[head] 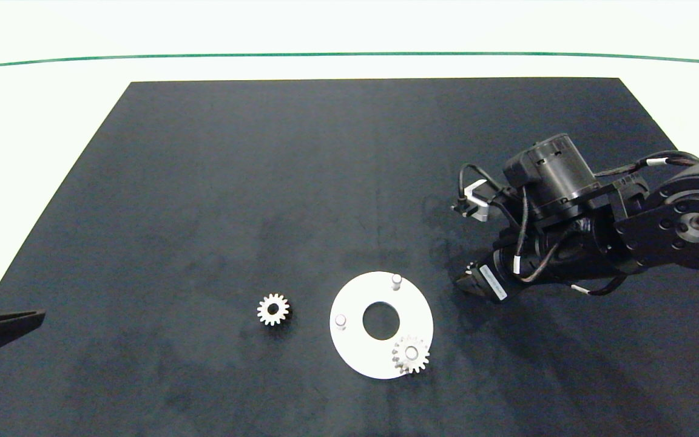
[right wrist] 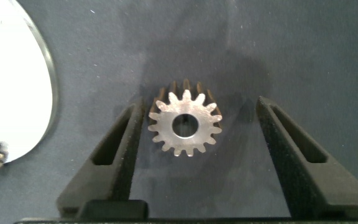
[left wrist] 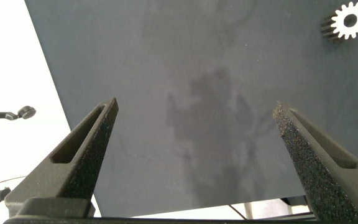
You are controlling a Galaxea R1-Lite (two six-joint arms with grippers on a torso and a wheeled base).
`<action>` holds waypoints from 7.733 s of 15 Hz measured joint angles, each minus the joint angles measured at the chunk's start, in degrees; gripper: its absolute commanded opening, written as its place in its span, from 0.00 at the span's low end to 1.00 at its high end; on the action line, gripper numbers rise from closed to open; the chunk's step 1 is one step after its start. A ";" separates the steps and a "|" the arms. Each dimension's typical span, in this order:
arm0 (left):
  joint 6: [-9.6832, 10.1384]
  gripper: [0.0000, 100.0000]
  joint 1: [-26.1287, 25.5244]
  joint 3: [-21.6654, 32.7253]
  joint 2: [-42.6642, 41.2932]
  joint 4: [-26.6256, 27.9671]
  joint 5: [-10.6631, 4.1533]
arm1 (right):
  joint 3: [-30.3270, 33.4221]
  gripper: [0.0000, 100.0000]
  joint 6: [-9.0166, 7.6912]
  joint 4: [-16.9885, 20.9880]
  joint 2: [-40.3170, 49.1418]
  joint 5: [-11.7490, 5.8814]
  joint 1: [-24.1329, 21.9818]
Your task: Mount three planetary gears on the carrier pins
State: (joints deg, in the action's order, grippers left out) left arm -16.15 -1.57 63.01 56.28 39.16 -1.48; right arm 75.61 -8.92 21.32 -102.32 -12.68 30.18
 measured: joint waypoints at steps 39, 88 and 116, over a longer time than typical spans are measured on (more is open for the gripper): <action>-4.99 1.00 -0.10 -2.21 -6.23 0.50 0.02 | 10.52 0.22 -0.11 0.45 -5.35 1.99 13.62; 4.89 1.00 -16.55 5.84 8.48 4.34 1.27 | -19.87 1.00 -3.52 1.28 44.68 1.60 14.77; 5.33 1.00 -34.69 -1.66 34.58 -21.63 -10.40 | -20.09 1.00 -4.44 -0.10 46.28 1.38 18.93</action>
State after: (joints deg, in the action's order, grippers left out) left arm -10.83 -36.27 61.36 90.87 17.53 -11.87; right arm 55.52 -13.36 21.22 -56.04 -11.30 49.12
